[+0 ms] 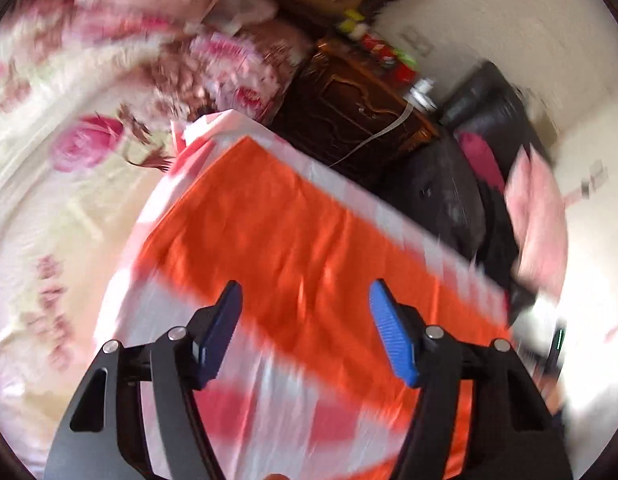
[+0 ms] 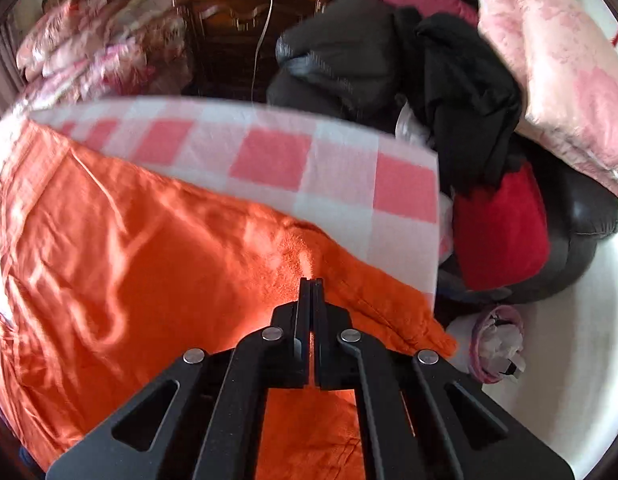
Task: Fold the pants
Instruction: 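Grasp the waistband of the orange pants with the right gripper while the left gripper grasps the hem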
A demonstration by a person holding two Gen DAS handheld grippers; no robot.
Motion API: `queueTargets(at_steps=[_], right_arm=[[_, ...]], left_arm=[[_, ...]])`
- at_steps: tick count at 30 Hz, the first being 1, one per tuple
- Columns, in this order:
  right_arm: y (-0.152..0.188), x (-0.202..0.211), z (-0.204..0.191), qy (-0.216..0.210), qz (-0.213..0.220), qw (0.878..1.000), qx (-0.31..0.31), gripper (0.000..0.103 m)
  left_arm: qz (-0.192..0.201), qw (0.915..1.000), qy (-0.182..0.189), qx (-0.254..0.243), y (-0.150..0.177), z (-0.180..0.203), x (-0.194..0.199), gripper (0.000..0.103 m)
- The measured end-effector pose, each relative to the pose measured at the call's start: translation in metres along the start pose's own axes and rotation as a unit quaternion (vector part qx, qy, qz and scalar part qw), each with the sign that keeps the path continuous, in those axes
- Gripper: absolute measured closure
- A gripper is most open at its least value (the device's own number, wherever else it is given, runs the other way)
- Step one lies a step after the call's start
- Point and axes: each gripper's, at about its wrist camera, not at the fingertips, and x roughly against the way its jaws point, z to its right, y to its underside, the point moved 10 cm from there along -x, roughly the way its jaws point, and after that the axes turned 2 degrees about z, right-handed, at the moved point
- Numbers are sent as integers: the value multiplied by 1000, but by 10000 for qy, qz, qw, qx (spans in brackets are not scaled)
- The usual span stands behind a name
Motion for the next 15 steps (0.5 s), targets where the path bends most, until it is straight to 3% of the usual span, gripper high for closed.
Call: queueTargets(at_steps=[3,7,9,11,15], right_arm=[[1,34,-13,-89,315,9994,53,103],[16,64,-32,-244,473,9984,210,103],[26,80,-41,-308,581,9975,271,103],[38,100,-55,-389,691,9962,372,103],[62,127,-80,-473,837,9938,563,103]], left_arm=[[-25,9978,-499,425,-60,-15,-47,47],[-334,9927,-1006,578,-94,-20,-95,47],[-390,9876,-1453,456,-99,-25,-109,45],[-629,9772,-1981,439,-97,-35,-125,45],[-614,9699,-2345,220,-103,-31,-136,39]])
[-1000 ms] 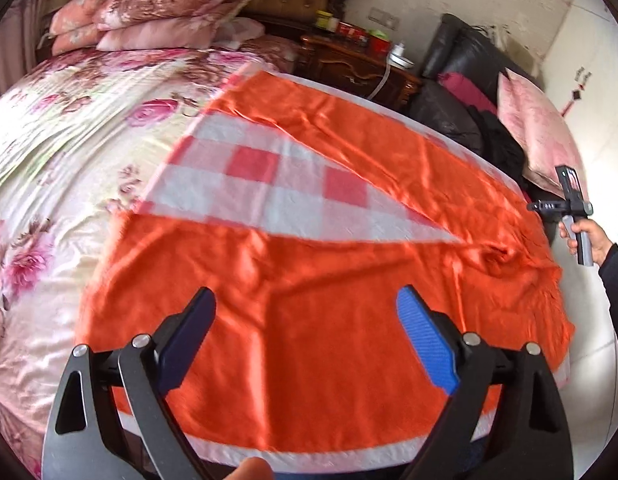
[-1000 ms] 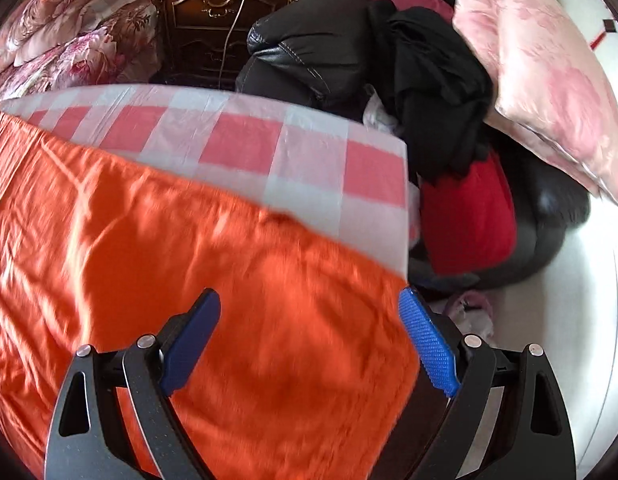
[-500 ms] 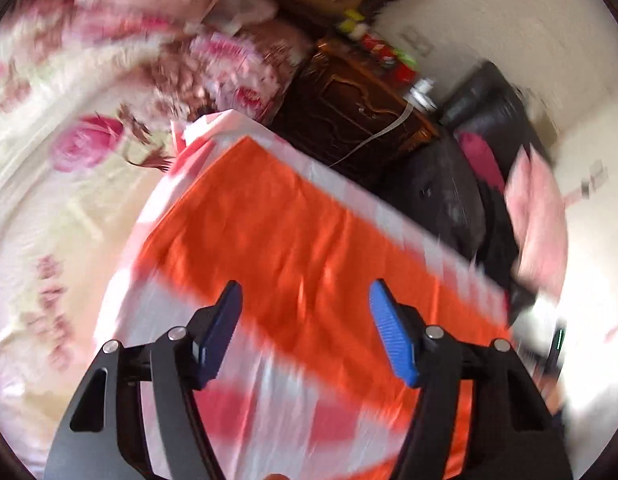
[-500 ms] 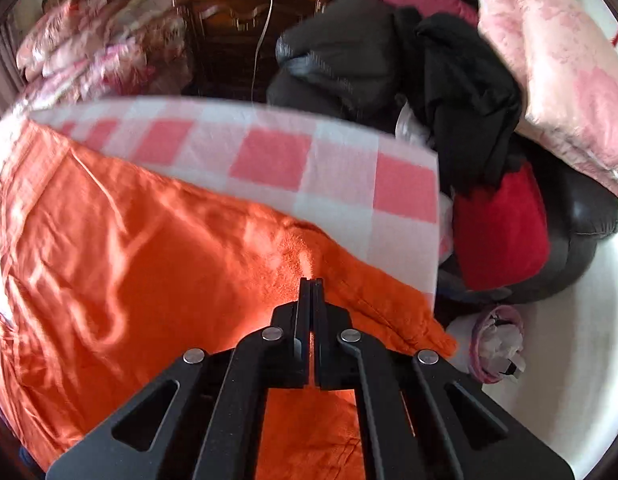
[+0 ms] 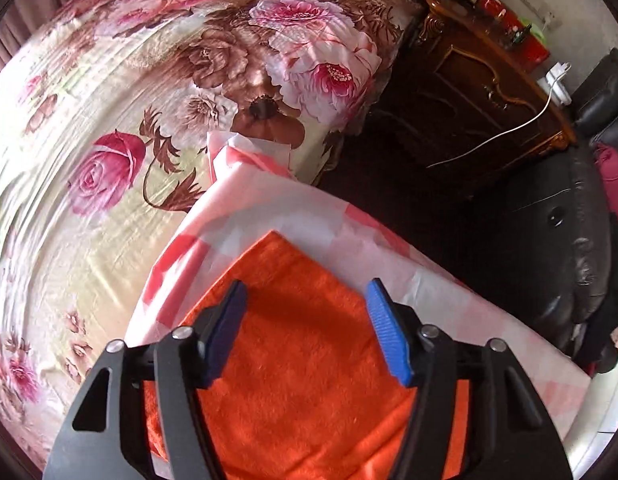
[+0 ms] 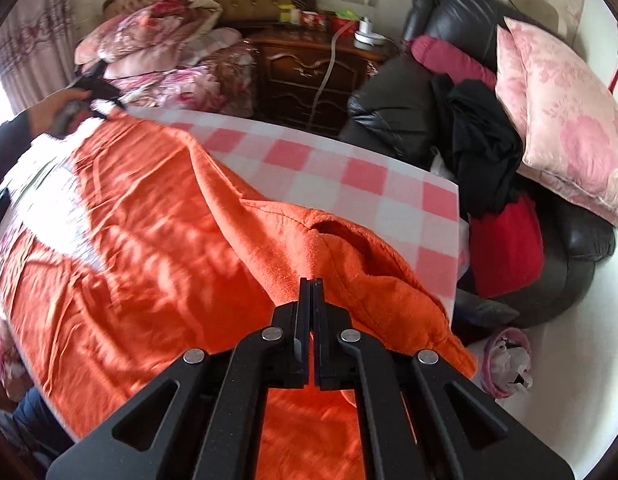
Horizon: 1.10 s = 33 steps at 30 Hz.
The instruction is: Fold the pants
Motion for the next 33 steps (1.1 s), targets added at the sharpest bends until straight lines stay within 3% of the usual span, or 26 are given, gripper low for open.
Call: queueTargets(at_steps=[4,7,8,10,14,19,22,26,29,33], right_arm=[[9,24,-22,-49,232,9997,60,103],[13,49,-27,25,548,9985,-13,103],[17,56,-27,61,626,9980,-20,103],[24,67,-25,95,739,9972,-101,103],[39,84,-12,59,923,9949,-413,103],[57,89,-3,51,1016,9927,-654,103],[76,95,-3,0,1135,9898,-857,103],[118,107,-3,-100,1206,9858,-1168,103],[155,110,-4,-214,1139,9829,-1434,103],[212,98,-13,-357,810,9810,-1724,103]], left_arm=[[45,9988,-433,-214,-3,3,-4,42],[118,9967,-692,-415,-3,2,-2,67],[110,9970,-645,-415,-3,0,0,88],[1,9988,-363,-318,2,-2,4,93],[103,9993,373,12,15,-15,42,94],[523,9859,1568,246,45,-44,134,94],[947,9695,2238,319,85,-77,191,94],[1420,9499,2739,505,180,-153,244,94],[1472,9447,2819,797,270,-214,248,94],[1301,9456,2756,1140,368,-264,215,94]])
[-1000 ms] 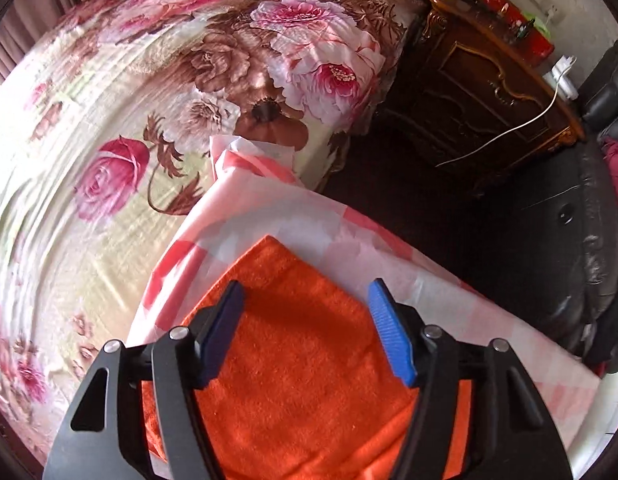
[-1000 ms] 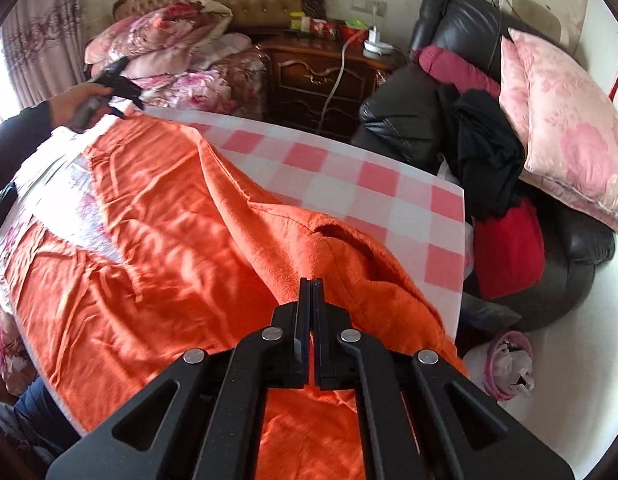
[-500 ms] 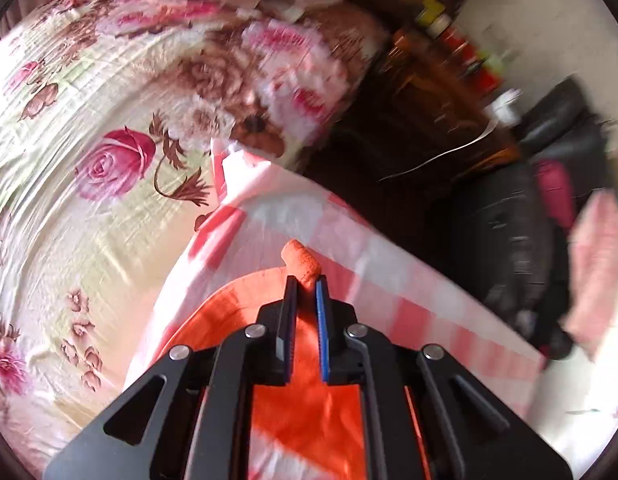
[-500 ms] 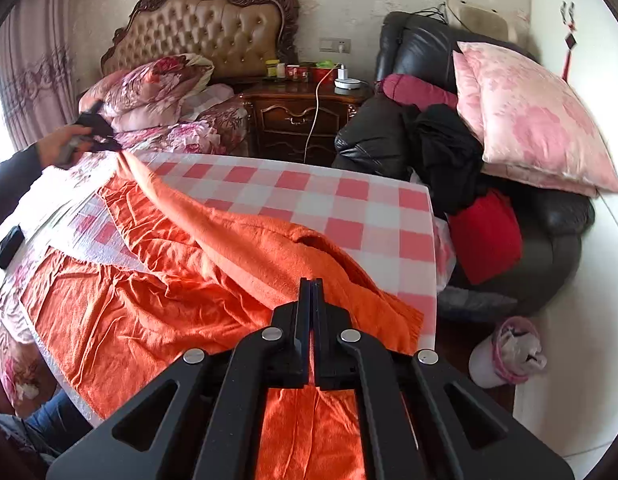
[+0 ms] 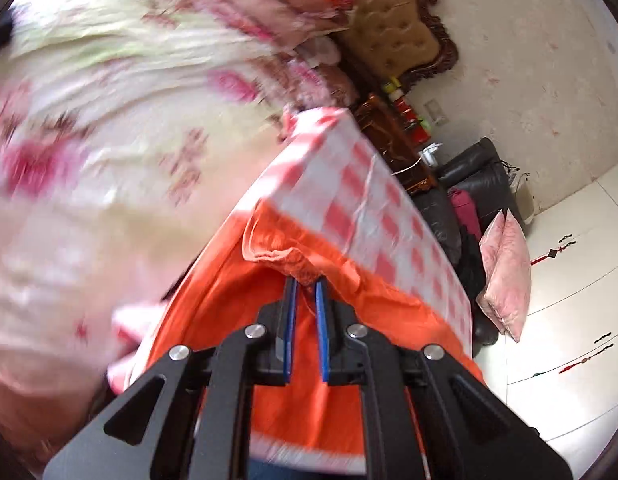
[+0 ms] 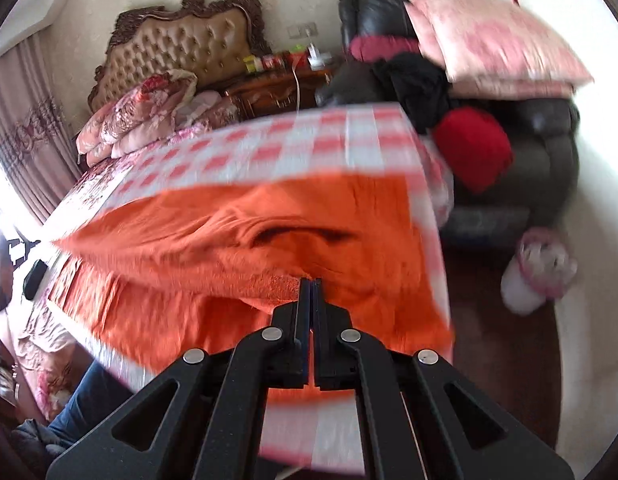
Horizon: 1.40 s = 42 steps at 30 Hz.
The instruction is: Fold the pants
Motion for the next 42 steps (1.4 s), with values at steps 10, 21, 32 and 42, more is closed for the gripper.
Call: queueTargets(at_steps=[10,21,32,42], right_arm=[[72,1,32,27,-441,9885,-1447,90],[88,45,28,-497,67,9472,-3167,41],[69,36,23,-740,99,9117,-4040,41],[39,19,29,-907,156,8874,-4517,41]], left_arm=[[279,9883,789,1279,50,-56,21,58],[-125,9760,629,2083,58,-66,-14,66],[-187,9783,-292,2044,47,-66,-28,93],[212,9902,-5,1383,33,-22,11,94]])
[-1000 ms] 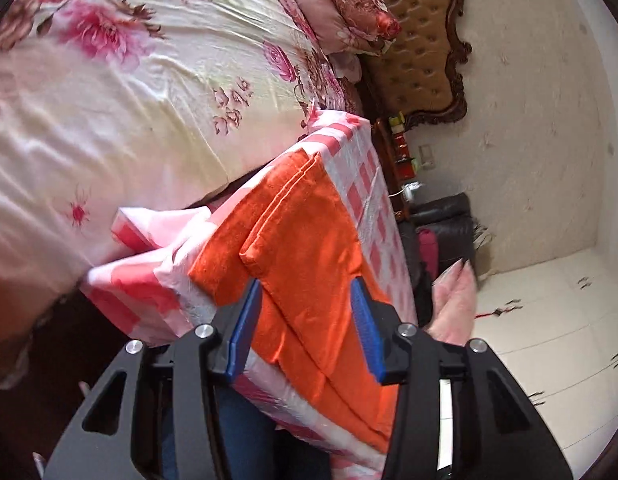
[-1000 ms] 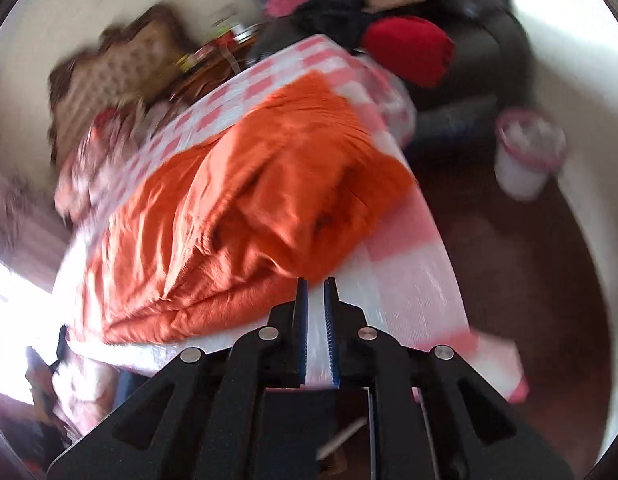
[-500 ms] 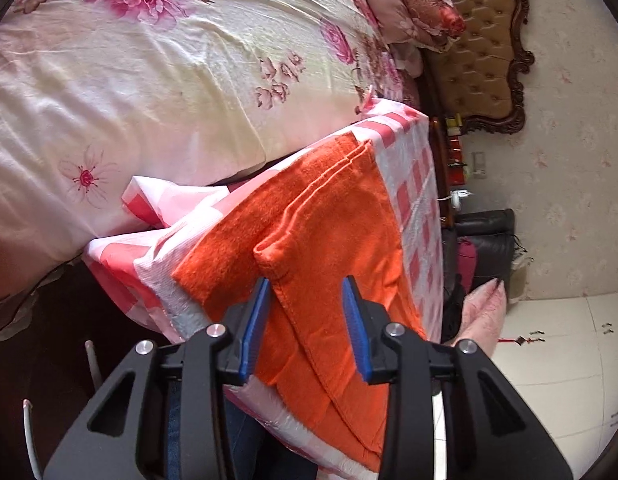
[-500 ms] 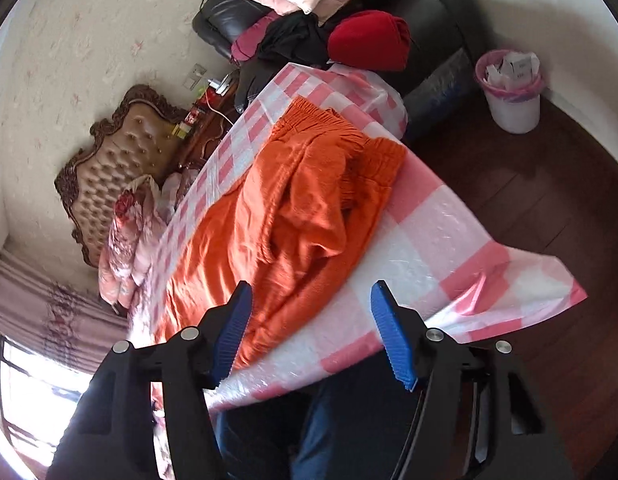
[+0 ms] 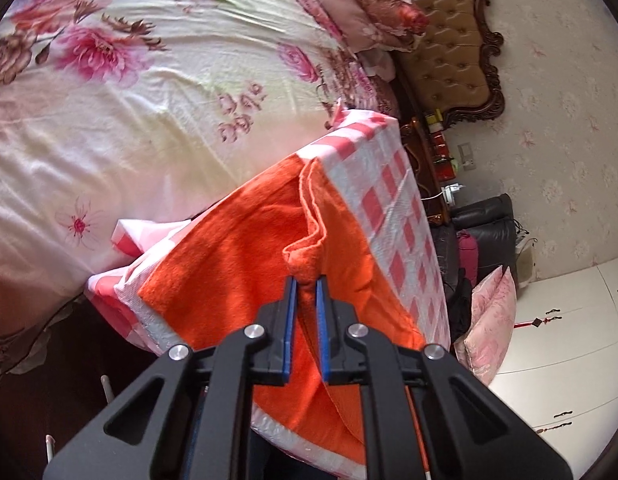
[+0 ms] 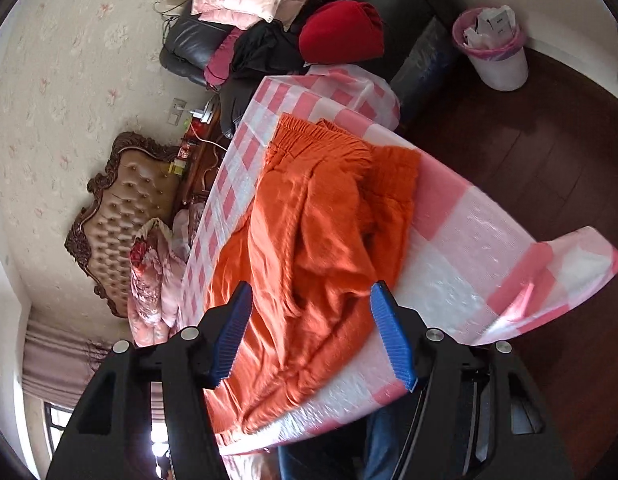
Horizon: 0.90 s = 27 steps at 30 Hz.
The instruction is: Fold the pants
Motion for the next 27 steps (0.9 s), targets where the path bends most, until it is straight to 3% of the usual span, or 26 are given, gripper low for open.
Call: queueTargets(at_steps=[3,8,12,19,20,21,22,23,27], right_arm=[[1,-12,-12,-32,-149,9999,71,41],[-12,-32,-4,671,-299,9972,139,37],[-15,-25,13,998,-179,9948,-16,37],[-32,-31,13,913,-100,9958,52,39],[-34,-34,12,878,-148,9960,1,56],[-34,-37,9,838,-207,9963,44,79],[-35,-39,5,837,-253,9961,146,87],[-36,-41,-3,827,-276,9958,288,92],[-58,-37,-52,738,-114,9942,779,94]], left_arm=[[10,10000,62,-67,-1,9,4,94],[3,9999,118,-80,-4,15,6,94],[42,9998,179,-69,-7,14,11,94],[-5,9997,193,-115,-8,16,11,94],[-3,9997,200,-107,-9,16,12,94],[2,9997,208,-95,-9,16,13,94],[-3,9997,218,-90,-9,18,13,94],[-22,9997,216,-97,-10,20,13,94],[-215,9988,388,-212,-29,50,7,95]])
